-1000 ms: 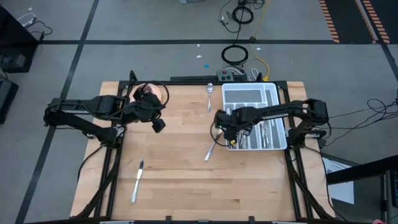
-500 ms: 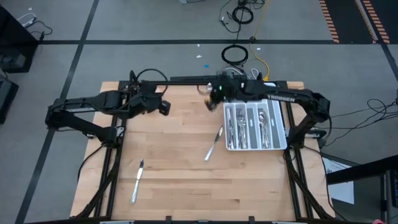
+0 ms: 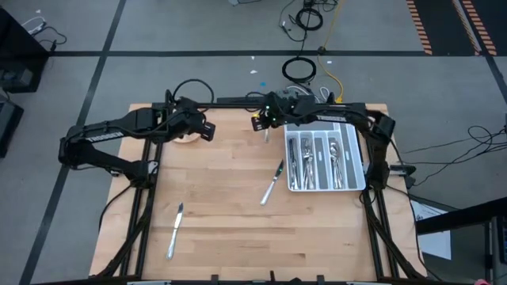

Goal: Sort silverware
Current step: Put the silver spoon into the silverware rack

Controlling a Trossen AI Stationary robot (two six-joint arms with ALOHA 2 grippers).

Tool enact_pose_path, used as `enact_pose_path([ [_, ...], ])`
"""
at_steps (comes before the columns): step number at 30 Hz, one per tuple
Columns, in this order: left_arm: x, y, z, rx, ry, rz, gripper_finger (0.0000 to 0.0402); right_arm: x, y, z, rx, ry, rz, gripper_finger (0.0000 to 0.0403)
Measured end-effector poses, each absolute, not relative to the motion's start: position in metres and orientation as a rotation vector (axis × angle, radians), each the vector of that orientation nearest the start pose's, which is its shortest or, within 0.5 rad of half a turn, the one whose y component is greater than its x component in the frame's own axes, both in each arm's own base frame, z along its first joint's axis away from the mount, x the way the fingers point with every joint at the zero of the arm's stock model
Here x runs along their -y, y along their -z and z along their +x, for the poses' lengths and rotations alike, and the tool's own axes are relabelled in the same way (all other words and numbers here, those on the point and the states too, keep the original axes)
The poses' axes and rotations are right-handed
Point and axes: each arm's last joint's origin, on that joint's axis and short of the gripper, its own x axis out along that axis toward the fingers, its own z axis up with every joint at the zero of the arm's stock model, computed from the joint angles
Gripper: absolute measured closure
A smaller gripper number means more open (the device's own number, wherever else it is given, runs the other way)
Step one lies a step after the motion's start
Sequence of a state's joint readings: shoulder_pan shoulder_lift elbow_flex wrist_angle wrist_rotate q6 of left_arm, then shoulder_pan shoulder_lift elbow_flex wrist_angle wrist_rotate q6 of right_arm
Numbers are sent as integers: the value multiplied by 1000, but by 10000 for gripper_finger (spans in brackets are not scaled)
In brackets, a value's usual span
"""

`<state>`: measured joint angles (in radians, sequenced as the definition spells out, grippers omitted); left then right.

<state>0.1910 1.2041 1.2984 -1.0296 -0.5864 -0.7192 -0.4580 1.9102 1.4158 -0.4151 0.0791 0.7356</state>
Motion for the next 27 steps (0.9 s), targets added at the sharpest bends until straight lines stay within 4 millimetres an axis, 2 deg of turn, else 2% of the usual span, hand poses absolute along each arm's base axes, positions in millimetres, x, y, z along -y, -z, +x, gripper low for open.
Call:
enact_pose_path([
  [6, -57, -358, 210, -657, -1004, -447, 397, 190, -181, 368, -792, 878, 892, 277],
  [12, -56, -357, 209, -673, -1005, -442, 397, 199, -174, 364, -784, 937, 938, 277],
  [20, -56, -357, 209, -685, -995, -420, 397, 216, -170, 359, -742, 908, 1117, 277],
  [23, -57, -357, 209, -692, -985, -400, 397, 226, -184, 362, -703, 875, 1113, 277],
  [27, -61, -359, 211, -688, -958, -347, 397, 233, -222, 371, -725, 789, 951, 277],
])
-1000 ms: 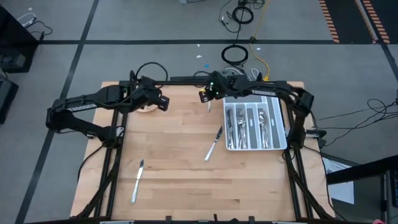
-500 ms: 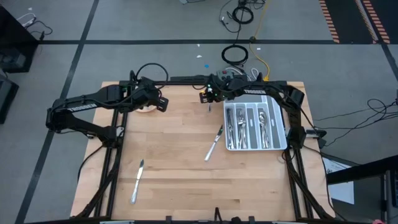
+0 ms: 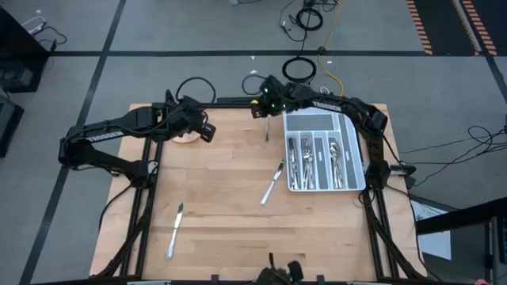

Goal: Sort silverware
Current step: Put the silver spoon into the silverware rack

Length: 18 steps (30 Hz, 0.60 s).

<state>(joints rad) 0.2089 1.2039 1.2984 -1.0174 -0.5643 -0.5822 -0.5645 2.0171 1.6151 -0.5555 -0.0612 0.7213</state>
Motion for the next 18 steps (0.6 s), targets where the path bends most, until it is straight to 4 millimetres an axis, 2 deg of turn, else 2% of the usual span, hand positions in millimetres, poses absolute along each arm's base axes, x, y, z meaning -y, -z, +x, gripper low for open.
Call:
enact_pose_path([
  [4, -73, -365, 216, -636, -897, -349, 397, 241, -263, 374, -763, 873, 553, 277],
  [8, -82, -366, 215, -615, -871, -391, 397, 264, -287, 370, -816, 770, 264, 277],
  [11, -87, -366, 213, -628, -880, -368, 397, 277, -276, 367, -1004, 693, 193, 277],
  [15, -93, -366, 211, -634, -883, -377, 397, 291, -239, 370, -1236, 604, 327, 277],
  [18, -96, -366, 210, -632, -891, -385, 397, 297, -214, 377, -1356, 586, 337, 277],
])
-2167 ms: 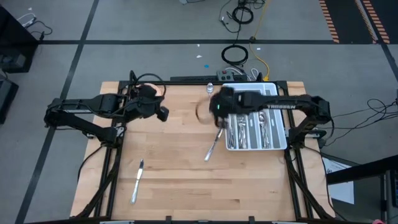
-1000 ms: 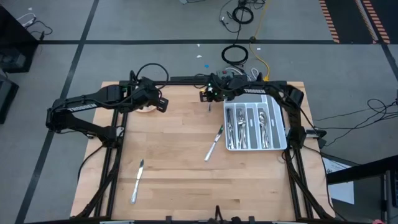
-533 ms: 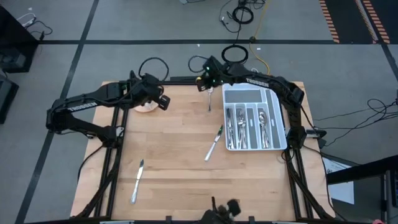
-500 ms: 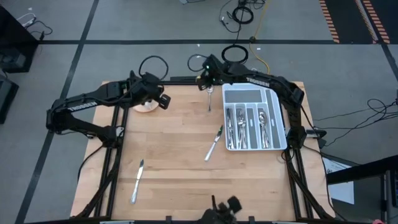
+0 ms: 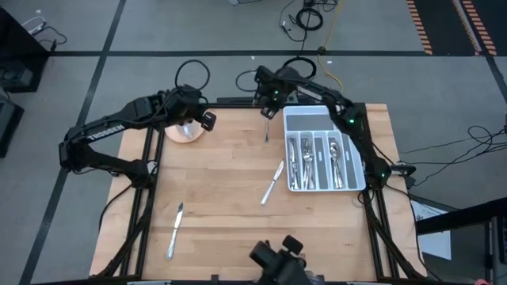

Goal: Sort silverware
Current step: Put the silver spoon into the silverware rack

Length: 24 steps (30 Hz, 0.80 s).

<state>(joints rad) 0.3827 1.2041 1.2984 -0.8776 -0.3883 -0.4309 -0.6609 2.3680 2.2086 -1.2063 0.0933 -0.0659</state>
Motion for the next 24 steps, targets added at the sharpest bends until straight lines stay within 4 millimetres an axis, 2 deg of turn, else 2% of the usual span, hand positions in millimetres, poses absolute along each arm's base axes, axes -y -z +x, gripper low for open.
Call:
enact_pose_path([
  [2, -98, -366, 209, -631, -899, -390, 397, 297, -198, 384, -1398, 585, 346, 277],
  [5, -101, -366, 208, -630, -908, -392, 397, 296, -188, 392, -1396, 584, 371, 277],
  [12, -102, -366, 207, -637, -908, -380, 397, 299, -182, 397, -1348, 600, 406, 277],
  [14, -102, -366, 207, -637, -904, -382, 397, 301, -183, 397, -1311, 600, 470, 277],
  [16, -102, -366, 207, -637, -903, -382, 397, 299, -183, 396, -1309, 604, 534, 277],
  [24, -102, -366, 207, -637, -903, -382, 397, 282, -173, 405, -1367, 611, 582, 277],
])
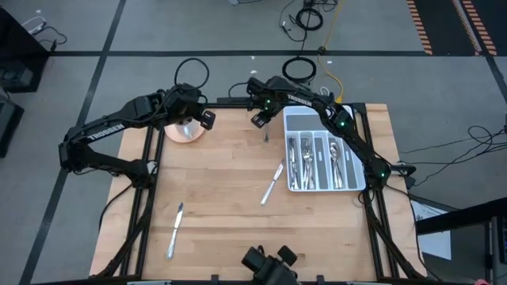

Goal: Sort silverware
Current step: Put the silver spoon into the silverware rack

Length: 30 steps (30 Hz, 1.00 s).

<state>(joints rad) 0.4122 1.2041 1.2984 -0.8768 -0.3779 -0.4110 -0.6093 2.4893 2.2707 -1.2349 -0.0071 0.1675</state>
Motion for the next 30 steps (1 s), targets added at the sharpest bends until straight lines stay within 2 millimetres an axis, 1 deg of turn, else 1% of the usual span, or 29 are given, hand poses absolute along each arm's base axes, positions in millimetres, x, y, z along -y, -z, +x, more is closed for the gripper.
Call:
enact_pose_path([
  [5, -102, -366, 207, -637, -903, -382, 397, 279, -173, 408, -1343, 649, 624, 277],
  [9, -102, -366, 207, -637, -903, -382, 397, 277, -162, 408, -1359, 641, 758, 277],
  [12, -102, -366, 207, -637, -902, -382, 397, 277, -153, 409, -1365, 628, 820, 277],
  [17, -102, -366, 207, -639, -900, -375, 397, 277, -151, 411, -1340, 662, 885, 281],
  [19, -102, -366, 207, -639, -899, -374, 397, 277, -152, 411, -1338, 661, 905, 299],
  [20, -102, -366, 207, -639, -899, -374, 397, 277, -152, 411, -1337, 660, 907, 315],
  [23, -102, -366, 207, -642, -897, -368, 397, 276, -152, 410, -1348, 644, 898, 379],
  [24, -102, -366, 207, -647, -893, -358, 397, 276, -152, 410, -1352, 635, 888, 389],
  [30, -102, -366, 207, -650, -890, -351, 397, 275, -152, 409, -1372, 624, 879, 400],
])
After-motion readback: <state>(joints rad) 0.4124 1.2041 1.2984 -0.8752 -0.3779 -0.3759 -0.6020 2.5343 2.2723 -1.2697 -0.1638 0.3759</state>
